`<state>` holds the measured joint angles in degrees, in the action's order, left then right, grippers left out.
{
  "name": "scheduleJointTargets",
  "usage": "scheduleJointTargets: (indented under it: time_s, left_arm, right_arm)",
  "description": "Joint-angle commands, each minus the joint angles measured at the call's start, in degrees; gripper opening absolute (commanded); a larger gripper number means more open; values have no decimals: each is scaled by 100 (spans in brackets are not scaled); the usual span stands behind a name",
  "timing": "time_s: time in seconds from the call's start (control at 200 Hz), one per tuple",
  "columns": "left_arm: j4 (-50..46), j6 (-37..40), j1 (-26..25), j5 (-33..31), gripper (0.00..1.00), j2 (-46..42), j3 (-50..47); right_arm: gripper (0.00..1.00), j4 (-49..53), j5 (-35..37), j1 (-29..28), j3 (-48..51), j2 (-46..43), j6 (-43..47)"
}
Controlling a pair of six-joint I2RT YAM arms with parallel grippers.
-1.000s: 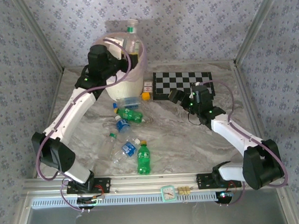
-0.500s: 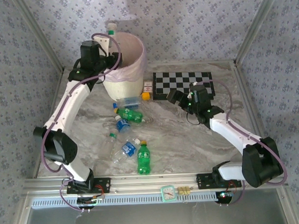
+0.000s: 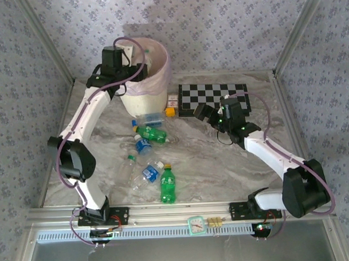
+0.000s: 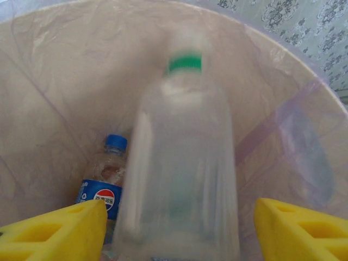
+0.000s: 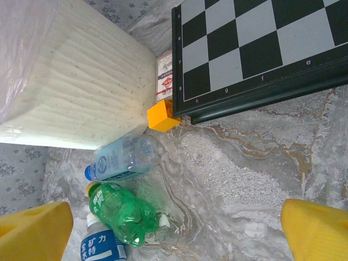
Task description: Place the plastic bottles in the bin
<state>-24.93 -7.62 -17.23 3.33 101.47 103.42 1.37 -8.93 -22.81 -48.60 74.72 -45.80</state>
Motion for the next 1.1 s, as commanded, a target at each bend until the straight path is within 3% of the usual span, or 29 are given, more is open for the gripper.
scheduleJointTargets:
  time_s: [0.0,0.41,0.63,0.755,0.97,1.094]
  left_arm:
    - [24,-104,27,1,75,-98,166]
    - [912,-539,27,173,86,-1049,-777]
    - [1763,-1147,19,300,90,-2082,-2145]
    - [2017,-1473,-29,18,90,-2723,-3095]
    - [1907,-2047,-134,-398,90,-3569,-4472]
    - [1269,-2310,-251,-459,90,-3760,-4963]
  right_arm:
    - [100,83,48,-40,-181,55,55]
    - [100,17,44,-48,-156,78,43]
    - [100,-84,-2,-79,-162,146,2]
    - [100,-127,-38,-101,-167,213,-13]
    - [100,-137,-39,-144,-192,300,-49]
    - [100,-124,-39,-168,-254,366,-52]
